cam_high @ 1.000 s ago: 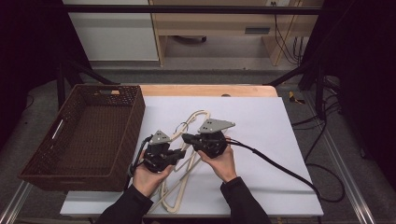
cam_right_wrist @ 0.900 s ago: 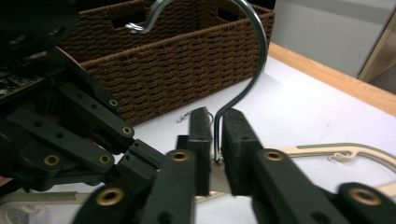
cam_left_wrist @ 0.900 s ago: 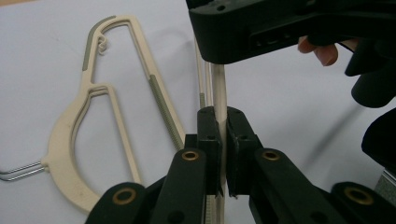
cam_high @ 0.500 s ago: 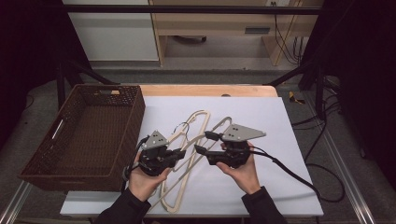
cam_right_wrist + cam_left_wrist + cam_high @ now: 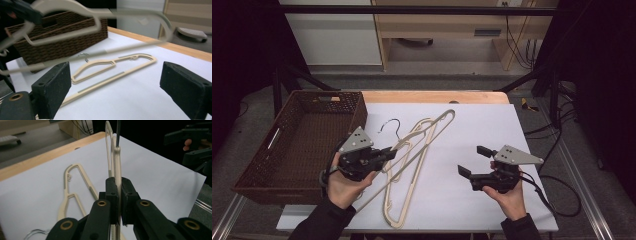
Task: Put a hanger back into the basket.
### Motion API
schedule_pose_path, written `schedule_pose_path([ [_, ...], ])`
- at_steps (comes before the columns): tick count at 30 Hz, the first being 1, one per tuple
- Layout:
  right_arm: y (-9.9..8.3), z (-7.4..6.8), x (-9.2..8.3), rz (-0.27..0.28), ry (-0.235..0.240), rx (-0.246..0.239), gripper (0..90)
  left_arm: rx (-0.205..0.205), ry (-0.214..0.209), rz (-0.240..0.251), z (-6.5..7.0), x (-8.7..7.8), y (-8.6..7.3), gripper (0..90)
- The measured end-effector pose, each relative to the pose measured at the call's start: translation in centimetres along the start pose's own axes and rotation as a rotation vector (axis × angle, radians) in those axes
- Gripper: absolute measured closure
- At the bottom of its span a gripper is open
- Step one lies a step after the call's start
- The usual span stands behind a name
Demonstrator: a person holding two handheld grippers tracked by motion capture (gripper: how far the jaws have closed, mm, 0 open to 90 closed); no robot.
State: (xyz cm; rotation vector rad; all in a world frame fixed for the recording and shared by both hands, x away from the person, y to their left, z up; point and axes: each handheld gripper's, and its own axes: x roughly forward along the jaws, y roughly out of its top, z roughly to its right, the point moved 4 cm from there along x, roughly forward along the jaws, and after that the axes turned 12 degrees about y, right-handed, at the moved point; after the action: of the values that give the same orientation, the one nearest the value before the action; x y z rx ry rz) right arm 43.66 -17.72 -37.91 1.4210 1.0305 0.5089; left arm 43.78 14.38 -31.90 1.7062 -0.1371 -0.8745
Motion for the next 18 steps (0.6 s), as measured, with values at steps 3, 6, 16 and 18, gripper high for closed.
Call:
schedule_pose_path([
  [3, -0.8, 0.7, -0.9, -0.001, -0.024, 0.014, 7.6, 0.013, 0.011, 0.022, -1.0, -1.2, 0.9, 85.9],
  [6, -1.3, 1.2, -1.4, -0.017, -0.055, 0.018, 6.1, 0.017, 0.014, 0.047, -2.3, -2.3, 1.6, 85.9],
  [16, -1.9, 1.7, -2.6, -0.014, -0.101, 0.033, 4.5, 0.019, 0.035, 0.084, -6.7, -4.3, 3.0, 85.9],
  [18, -2.0, 1.8, -2.7, -0.015, -0.106, 0.035, 4.5, 0.026, 0.049, 0.088, -7.5, -4.4, 3.2, 85.9],
])
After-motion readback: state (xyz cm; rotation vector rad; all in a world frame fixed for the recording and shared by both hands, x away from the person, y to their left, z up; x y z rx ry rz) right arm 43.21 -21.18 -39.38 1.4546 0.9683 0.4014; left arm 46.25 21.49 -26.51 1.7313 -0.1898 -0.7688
